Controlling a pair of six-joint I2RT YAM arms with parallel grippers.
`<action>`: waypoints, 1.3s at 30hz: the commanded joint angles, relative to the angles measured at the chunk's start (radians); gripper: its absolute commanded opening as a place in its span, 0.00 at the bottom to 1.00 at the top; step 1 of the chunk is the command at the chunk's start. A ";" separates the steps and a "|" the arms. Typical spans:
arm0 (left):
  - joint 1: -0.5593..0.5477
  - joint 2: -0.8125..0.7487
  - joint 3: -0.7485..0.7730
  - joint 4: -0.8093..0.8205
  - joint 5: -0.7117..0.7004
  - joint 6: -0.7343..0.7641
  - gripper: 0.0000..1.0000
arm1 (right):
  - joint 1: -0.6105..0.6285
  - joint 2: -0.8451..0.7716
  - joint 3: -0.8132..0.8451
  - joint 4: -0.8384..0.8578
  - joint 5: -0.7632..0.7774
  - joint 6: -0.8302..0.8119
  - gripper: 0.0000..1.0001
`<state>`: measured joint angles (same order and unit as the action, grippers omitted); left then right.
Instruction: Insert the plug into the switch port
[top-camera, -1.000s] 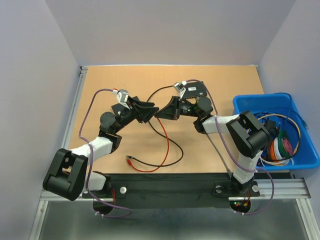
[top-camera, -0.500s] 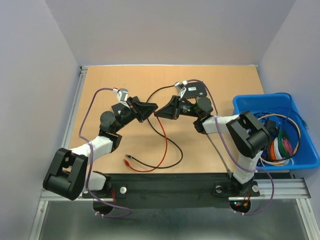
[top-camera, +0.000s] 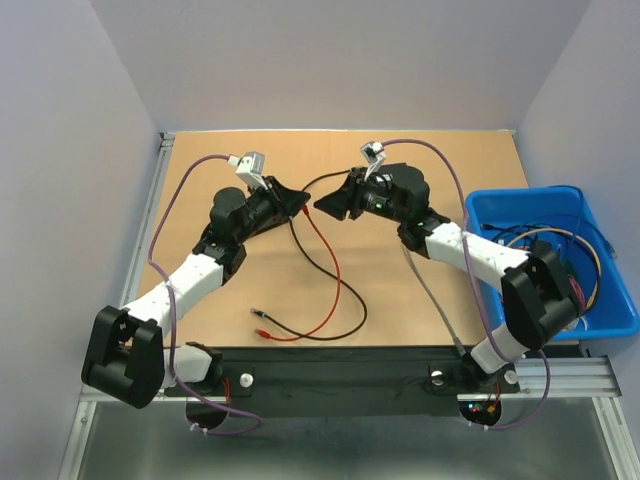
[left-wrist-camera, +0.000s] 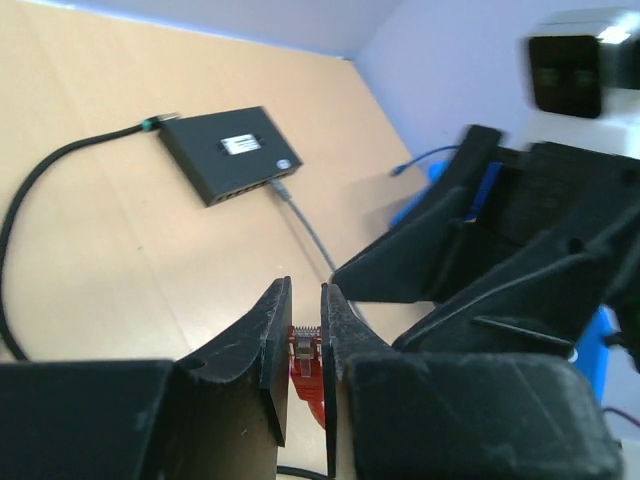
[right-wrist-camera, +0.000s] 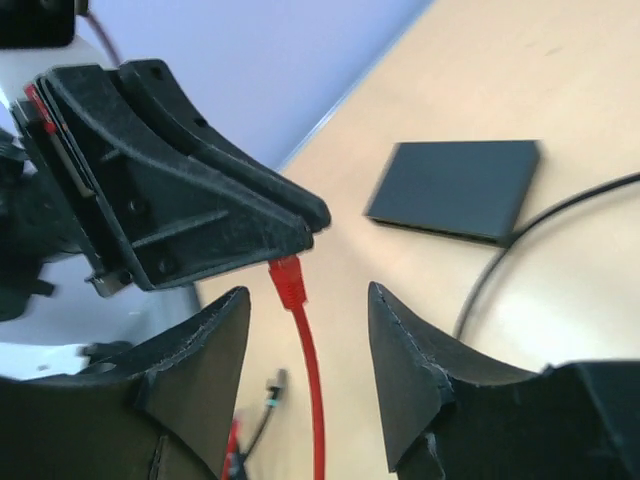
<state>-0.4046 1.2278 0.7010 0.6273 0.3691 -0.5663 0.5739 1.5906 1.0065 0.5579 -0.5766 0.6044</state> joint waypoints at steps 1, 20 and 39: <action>-0.017 0.001 0.115 -0.245 -0.169 -0.001 0.00 | 0.027 -0.079 0.031 -0.280 0.233 -0.244 0.55; -0.080 0.050 0.172 -0.304 -0.237 -0.035 0.00 | 0.153 0.008 0.145 -0.345 0.314 -0.296 0.48; -0.096 0.022 0.152 -0.282 -0.207 -0.006 0.38 | 0.179 0.006 0.064 -0.234 0.316 -0.252 0.00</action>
<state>-0.4934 1.2873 0.8307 0.2867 0.1345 -0.6006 0.7475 1.6424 1.1107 0.2169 -0.2443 0.3237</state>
